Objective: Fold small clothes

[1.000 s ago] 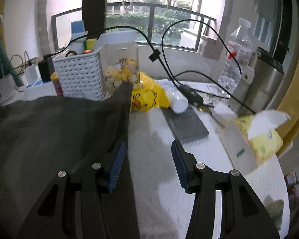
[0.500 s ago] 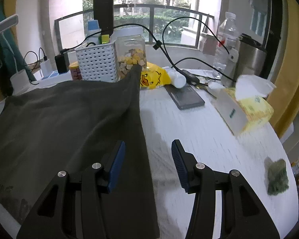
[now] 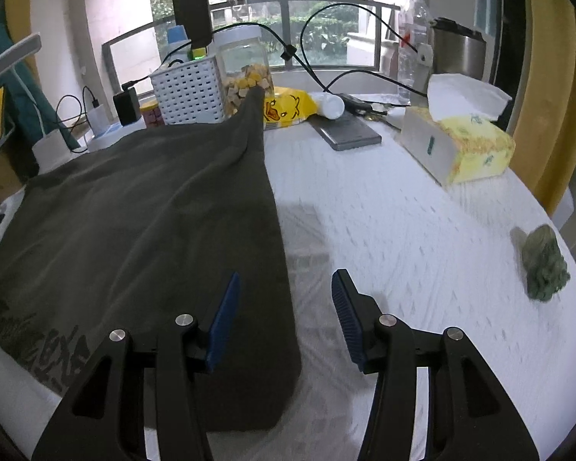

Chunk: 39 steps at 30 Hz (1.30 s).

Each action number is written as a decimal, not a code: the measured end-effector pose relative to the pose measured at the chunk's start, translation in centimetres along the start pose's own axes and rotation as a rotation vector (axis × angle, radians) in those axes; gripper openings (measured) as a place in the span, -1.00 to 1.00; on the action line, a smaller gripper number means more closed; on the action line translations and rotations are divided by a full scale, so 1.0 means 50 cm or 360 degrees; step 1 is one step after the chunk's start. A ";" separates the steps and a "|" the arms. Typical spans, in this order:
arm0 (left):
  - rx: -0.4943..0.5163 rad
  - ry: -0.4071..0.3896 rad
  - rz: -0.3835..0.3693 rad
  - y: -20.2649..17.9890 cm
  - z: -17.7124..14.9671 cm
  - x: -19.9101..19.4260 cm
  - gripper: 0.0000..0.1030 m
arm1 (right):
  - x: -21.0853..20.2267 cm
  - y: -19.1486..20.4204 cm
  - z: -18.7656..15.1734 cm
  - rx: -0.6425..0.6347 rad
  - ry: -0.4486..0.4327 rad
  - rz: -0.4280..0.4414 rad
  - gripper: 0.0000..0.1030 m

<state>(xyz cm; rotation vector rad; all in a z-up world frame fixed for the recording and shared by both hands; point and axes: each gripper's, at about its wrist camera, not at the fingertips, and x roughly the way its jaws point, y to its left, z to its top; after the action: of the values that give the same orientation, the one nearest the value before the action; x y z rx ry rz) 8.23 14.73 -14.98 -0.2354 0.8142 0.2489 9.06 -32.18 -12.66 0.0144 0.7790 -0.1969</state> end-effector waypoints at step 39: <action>0.0238 0.0110 -0.0239 -0.072 -0.059 -0.010 -0.60 | -0.059 0.050 -0.076 0.0034 0.0022 0.0101 -0.87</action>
<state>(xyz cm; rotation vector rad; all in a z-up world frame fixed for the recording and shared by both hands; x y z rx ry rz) 6.98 10.40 -16.15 -0.1645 0.8752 0.0384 4.82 -28.92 -13.45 0.0607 0.7891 -0.1447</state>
